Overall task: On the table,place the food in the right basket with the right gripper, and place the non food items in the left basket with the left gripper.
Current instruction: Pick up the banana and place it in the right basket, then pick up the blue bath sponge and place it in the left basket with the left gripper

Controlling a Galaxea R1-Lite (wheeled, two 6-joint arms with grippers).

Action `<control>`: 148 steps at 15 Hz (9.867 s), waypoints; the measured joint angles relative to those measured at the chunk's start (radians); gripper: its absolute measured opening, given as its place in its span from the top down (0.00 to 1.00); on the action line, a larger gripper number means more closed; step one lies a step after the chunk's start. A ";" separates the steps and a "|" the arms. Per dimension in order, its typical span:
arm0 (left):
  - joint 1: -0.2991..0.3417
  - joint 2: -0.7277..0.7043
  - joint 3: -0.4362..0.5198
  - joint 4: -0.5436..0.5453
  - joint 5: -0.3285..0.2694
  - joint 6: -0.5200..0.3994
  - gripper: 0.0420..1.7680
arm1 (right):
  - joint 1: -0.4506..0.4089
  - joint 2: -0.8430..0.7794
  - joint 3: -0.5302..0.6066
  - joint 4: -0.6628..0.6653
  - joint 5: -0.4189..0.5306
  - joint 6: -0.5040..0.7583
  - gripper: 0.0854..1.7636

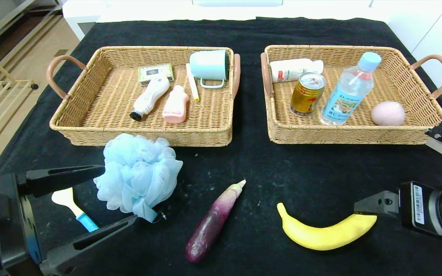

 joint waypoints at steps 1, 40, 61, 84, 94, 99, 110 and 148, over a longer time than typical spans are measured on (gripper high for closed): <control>0.000 0.000 0.000 0.000 0.000 0.000 0.03 | 0.003 0.024 -0.035 0.039 0.000 0.030 0.04; 0.000 0.001 0.003 -0.001 0.000 0.001 0.03 | 0.001 0.244 0.025 -0.112 0.064 0.219 0.65; 0.000 0.002 0.008 -0.001 -0.003 0.008 0.03 | -0.250 0.109 -0.378 0.028 0.071 -0.011 0.65; -0.005 0.016 0.017 0.001 -0.006 0.016 0.03 | -0.719 0.299 -0.570 -0.259 0.095 -0.266 0.65; -0.003 0.016 0.015 -0.005 -0.005 0.017 0.03 | -0.711 0.356 -0.554 -0.303 0.061 -0.270 0.48; -0.003 0.017 0.017 -0.005 -0.005 0.018 0.03 | -0.705 0.354 -0.550 -0.296 0.064 -0.270 0.27; -0.005 0.018 0.016 -0.004 -0.004 0.018 0.03 | -0.547 0.092 -0.236 -0.296 0.066 -0.331 0.09; 0.003 0.026 -0.012 0.013 0.034 0.019 0.03 | -0.105 -0.610 0.616 -0.663 0.531 -0.950 0.04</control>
